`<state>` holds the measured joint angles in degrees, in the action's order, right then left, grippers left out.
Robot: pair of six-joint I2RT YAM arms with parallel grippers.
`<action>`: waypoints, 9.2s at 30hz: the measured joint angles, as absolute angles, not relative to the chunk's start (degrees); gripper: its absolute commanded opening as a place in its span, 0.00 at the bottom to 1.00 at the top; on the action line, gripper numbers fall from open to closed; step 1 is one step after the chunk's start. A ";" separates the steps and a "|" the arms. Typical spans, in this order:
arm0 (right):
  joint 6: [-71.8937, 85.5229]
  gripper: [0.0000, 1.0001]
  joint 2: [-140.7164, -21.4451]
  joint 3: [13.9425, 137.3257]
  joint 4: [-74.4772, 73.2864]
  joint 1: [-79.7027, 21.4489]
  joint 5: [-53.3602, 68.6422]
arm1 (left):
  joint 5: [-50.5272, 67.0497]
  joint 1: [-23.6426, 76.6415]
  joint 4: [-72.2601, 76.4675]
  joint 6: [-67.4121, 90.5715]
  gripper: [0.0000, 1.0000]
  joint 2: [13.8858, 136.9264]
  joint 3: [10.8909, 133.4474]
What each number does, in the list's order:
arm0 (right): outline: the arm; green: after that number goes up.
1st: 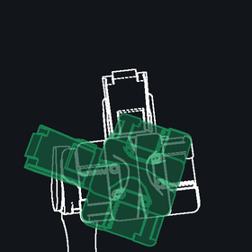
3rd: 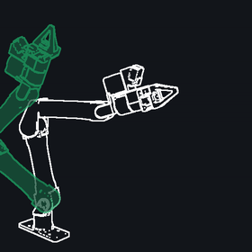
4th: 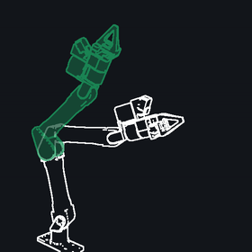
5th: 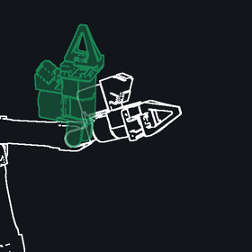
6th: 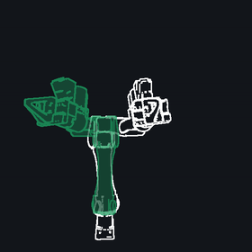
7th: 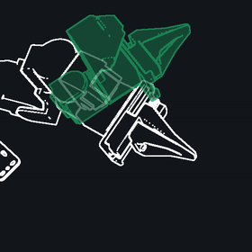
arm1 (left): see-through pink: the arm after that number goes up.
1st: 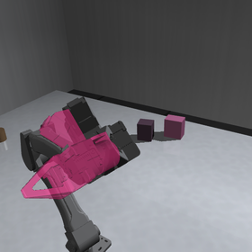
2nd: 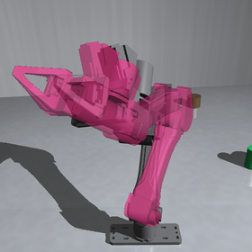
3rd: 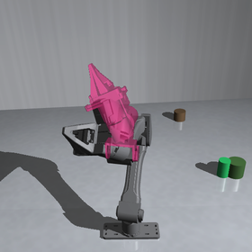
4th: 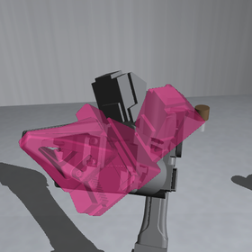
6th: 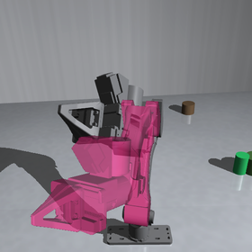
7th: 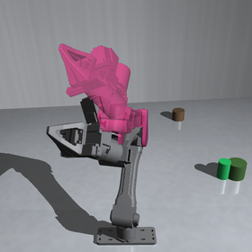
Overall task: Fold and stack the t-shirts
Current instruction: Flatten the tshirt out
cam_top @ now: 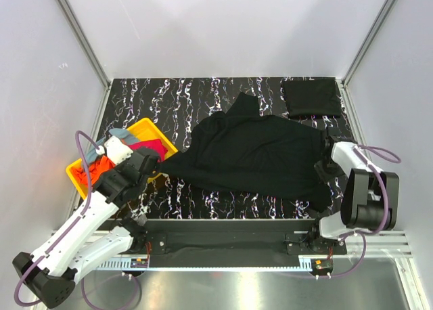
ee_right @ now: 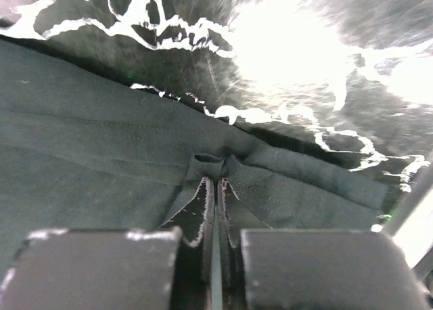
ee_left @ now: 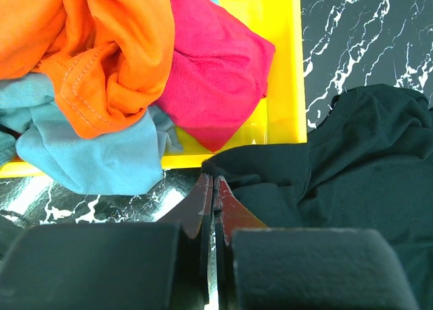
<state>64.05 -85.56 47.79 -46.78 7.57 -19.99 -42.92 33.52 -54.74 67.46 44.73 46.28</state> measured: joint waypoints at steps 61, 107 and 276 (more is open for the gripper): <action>35.81 0.00 -62.35 107.37 -47.55 7.66 2.66 | -29.58 32.95 -15.77 3.95 0.00 62.96 110.43; 42.50 0.00 -54.13 121.47 -54.24 7.66 8.64 | -31.33 32.88 -4.51 -5.54 0.00 53.43 120.75; 35.94 0.00 -49.87 124.88 -42.44 20.23 -6.90 | -13.37 16.21 3.40 20.40 0.00 55.46 106.54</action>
